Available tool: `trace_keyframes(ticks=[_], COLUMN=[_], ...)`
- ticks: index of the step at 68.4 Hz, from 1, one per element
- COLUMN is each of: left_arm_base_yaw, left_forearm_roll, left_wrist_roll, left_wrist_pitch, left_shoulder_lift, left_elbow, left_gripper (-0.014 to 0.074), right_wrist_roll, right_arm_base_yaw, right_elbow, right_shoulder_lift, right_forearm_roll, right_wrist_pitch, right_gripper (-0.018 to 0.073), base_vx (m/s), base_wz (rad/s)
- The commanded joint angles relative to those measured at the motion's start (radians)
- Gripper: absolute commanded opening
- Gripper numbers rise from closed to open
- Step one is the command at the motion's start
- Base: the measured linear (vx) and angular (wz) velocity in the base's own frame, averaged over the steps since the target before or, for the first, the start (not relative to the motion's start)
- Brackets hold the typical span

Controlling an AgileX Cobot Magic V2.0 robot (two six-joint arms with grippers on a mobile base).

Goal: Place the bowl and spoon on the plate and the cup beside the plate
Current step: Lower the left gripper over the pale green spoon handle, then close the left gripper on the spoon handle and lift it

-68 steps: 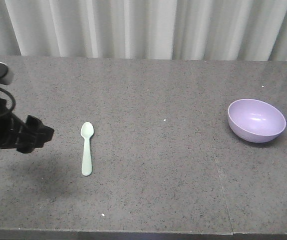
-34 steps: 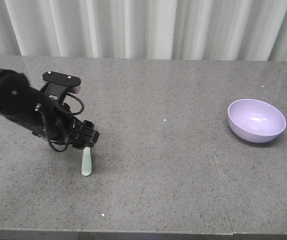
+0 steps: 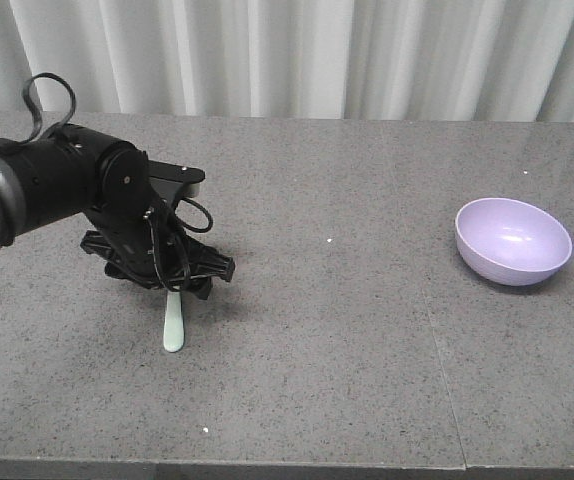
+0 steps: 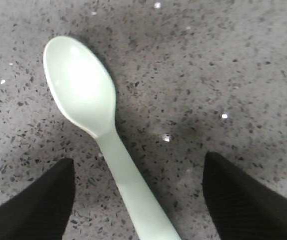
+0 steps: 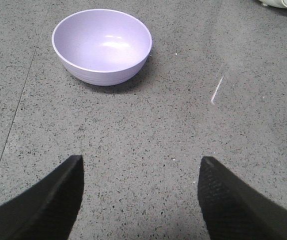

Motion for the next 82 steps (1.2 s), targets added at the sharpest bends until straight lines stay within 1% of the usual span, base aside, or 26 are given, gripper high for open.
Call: trace_keyframes(ticks=[1,8,15,25,38,43,48,68,76,82], left_arm_base_yaw=[-0.007,-0.007,-0.007,-0.007,-0.007,-0.007,-0.007,-0.007,-0.007,-0.007], left_forearm_roll=[0.003,0.012,0.047,0.105,0.105,0.103,0.095,0.096,0.096,0.096], left_wrist_roll=[-0.022,-0.023,-0.026,-0.068,-0.07,-0.07,-0.07,-0.07,-0.07,-0.07], left_wrist_pitch=[-0.01,-0.007,0.007,0.024,0.025,0.025,0.025,0.039,0.039,0.038], left_shoulder_lift=[-0.027,-0.016,-0.005,-0.001,0.0,0.0,0.0,0.0,0.0,0.0], left_elbow=[-0.049,-0.056,-0.055,-0.055,-0.055,-0.055,-0.055,-0.055,-0.055,-0.055], left_gripper=[0.0463,0.0449,0.0449,0.0449,0.0449,0.0436,0.0401,0.0143,0.0089,0.0074], right_wrist_roll=[-0.009,-0.01,-0.01,-0.01,-0.01,-0.01,-0.01,-0.01,-0.01,-0.01], right_arm_base_yaw=[0.001,0.001,0.001,0.001,0.001,0.001,0.001,0.001,0.001,0.001], right_elbow=[-0.035,-0.035,-0.035,-0.035,-0.035,-0.035,-0.035,-0.035,-0.035,-0.035], right_shoulder_lift=[0.009,0.009,0.009,0.009,0.009,0.009,0.009,0.009,0.009,0.009], right_forearm_roll=[-0.008,-0.008,-0.008,-0.008,-0.008,-0.008,-0.008,-0.008,-0.008,-0.008], right_wrist_pitch=[-0.054,-0.041,-0.033,-0.036,-0.036,-0.036,-0.036,-0.036,-0.036,-0.036], right_gripper=[0.0486,0.0486,0.0486,0.0486,0.0486,0.0486,0.0486,0.0486,0.0486,0.0486], base_vx=[0.0,0.0,0.0,0.0,0.0,0.0,0.0,0.0,0.0,0.0], base_wz=[0.0,0.0,0.0,0.0,0.0,0.0,0.0,0.0,0.0,0.0])
